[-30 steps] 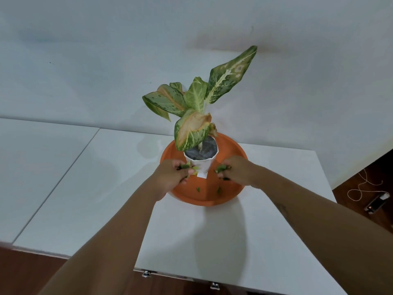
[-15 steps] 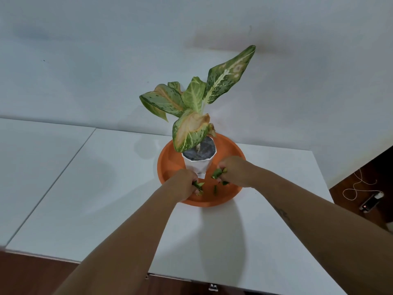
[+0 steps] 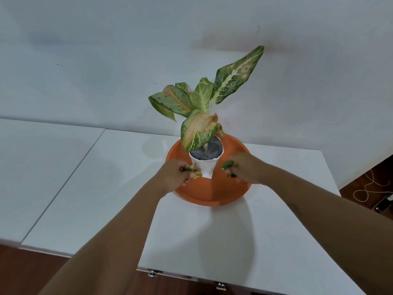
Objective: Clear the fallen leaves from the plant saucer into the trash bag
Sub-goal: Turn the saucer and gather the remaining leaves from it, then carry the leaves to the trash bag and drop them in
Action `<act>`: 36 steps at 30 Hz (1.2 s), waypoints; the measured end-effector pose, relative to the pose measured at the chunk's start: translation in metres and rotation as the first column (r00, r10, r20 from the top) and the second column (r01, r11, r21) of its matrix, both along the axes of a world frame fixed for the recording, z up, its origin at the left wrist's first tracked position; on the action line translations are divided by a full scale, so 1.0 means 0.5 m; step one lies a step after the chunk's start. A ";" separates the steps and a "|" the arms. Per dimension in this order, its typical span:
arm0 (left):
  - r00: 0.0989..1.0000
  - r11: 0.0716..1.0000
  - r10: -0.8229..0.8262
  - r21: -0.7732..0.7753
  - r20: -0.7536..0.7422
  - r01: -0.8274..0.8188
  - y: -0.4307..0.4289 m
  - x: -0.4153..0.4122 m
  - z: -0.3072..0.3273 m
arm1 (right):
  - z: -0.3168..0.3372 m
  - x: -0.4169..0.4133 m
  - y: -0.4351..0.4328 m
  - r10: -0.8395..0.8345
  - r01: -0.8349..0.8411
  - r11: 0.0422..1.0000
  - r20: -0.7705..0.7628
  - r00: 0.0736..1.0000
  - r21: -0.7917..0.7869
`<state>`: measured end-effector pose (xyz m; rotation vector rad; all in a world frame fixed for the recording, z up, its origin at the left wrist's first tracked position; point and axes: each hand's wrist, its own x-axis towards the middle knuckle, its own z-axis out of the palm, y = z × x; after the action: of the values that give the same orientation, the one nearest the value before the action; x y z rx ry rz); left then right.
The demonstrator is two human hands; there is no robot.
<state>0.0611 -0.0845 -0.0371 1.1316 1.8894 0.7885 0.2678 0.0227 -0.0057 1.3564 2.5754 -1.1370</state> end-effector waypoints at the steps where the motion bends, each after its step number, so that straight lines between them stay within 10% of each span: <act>1: 0.999 1.000 0.022 0.008 0.042 -0.022 -0.001 -0.001 -0.001 | 0.012 0.005 0.007 -0.039 0.039 0.999 -0.030 0.999 -0.008; 12: 0.892 0.992 0.091 0.041 0.444 -0.121 0.012 0.063 -0.018 | -0.025 0.069 0.022 -0.374 0.227 0.890 -0.350 0.859 -0.395; 36: 0.835 0.994 0.050 0.054 0.548 -0.095 0.088 0.726 -0.013 | -0.025 0.703 0.036 -0.523 0.204 0.793 -0.468 0.713 -0.575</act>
<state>0.4243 -0.0408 -0.0438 0.7674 1.4288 1.1049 0.6192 0.0408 -0.0181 1.6067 2.0534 -2.4660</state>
